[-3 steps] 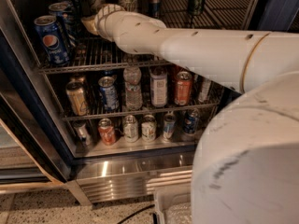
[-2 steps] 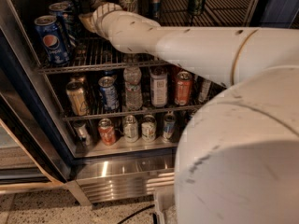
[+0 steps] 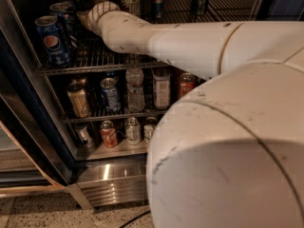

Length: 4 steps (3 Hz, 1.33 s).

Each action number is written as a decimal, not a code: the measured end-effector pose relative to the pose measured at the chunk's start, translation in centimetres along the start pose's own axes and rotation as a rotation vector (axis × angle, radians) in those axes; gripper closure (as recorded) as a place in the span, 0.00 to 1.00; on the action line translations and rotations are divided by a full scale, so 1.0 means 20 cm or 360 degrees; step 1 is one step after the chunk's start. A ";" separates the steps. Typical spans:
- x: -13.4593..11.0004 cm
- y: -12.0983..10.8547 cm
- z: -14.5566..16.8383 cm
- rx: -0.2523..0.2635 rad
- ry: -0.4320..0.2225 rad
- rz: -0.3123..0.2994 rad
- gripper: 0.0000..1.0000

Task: Pick 7up can from top shelf of fridge

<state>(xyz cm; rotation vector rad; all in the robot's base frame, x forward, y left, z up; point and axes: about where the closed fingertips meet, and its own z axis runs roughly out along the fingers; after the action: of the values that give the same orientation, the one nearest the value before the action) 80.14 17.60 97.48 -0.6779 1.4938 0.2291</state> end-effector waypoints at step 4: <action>0.03 -0.09 -0.04 0.0239 0.0019 0.0060 0.51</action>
Offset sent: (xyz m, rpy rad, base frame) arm -0.0022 -0.0185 -0.0048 0.0372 -0.0007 -0.1948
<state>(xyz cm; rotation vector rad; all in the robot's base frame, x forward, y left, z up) 80.49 15.61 97.40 -0.5319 1.5195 0.1404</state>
